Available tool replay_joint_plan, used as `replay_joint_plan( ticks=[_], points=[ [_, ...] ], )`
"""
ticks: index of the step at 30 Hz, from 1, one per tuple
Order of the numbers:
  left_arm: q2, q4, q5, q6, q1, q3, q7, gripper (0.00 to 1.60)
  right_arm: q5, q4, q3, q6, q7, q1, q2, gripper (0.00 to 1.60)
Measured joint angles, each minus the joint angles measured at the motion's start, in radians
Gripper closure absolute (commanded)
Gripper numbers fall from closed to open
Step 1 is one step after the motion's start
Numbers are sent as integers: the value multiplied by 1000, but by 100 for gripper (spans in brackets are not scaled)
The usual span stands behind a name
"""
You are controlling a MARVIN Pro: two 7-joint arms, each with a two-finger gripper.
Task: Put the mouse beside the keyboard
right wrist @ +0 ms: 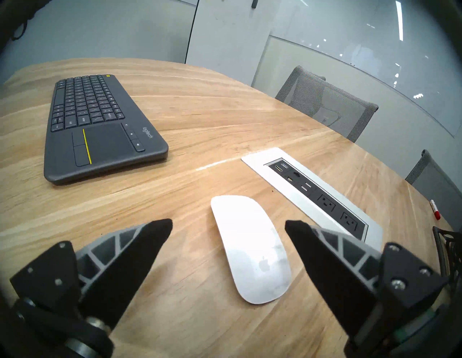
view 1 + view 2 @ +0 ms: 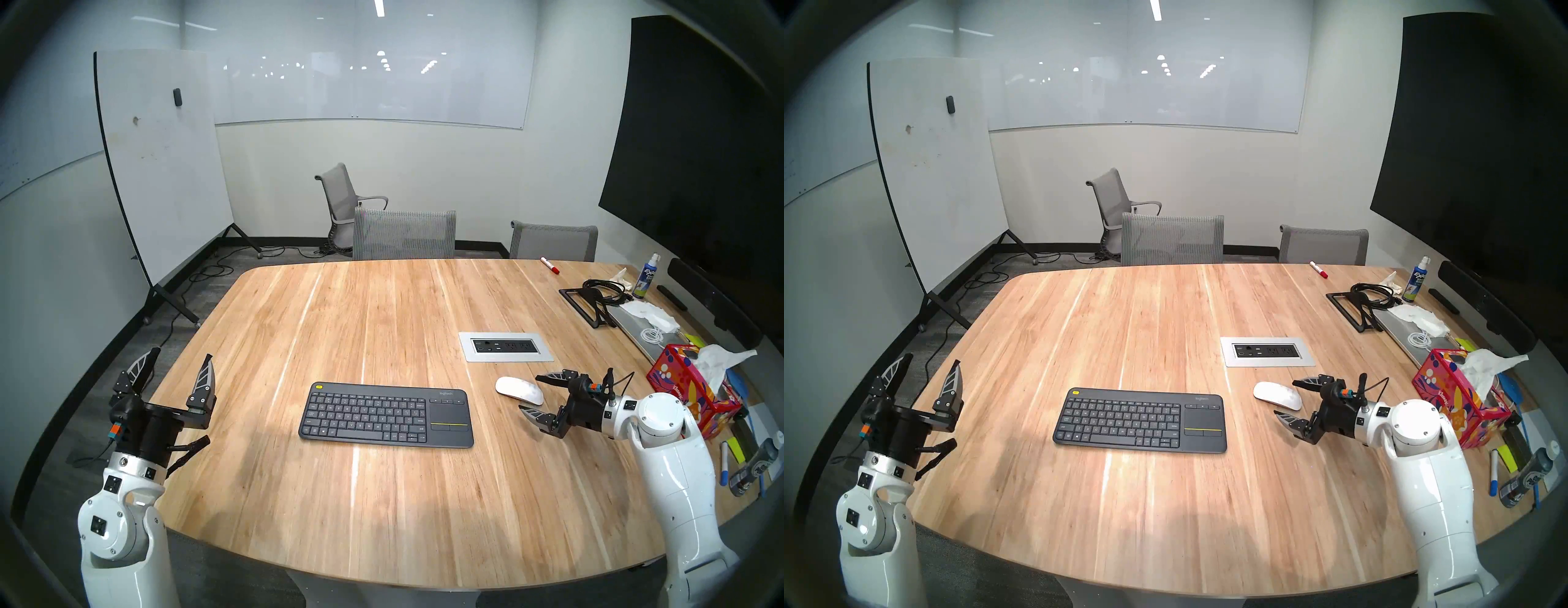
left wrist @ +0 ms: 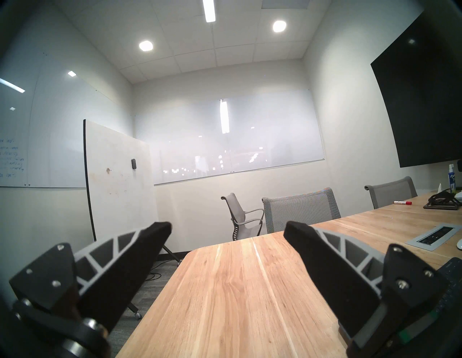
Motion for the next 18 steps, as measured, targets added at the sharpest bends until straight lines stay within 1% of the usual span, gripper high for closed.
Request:
replay_joint_plan(
  ticks=[7, 18],
  points=[
    [-4, 0, 2, 1, -2, -2, -4, 0, -7, 11, -22, -6, 22, 25, 10, 0],
    [-10, 0, 4, 3, -5, -6, -10, 0, -17, 11, -17, -17, 13, 39, 12, 0]
  ],
)
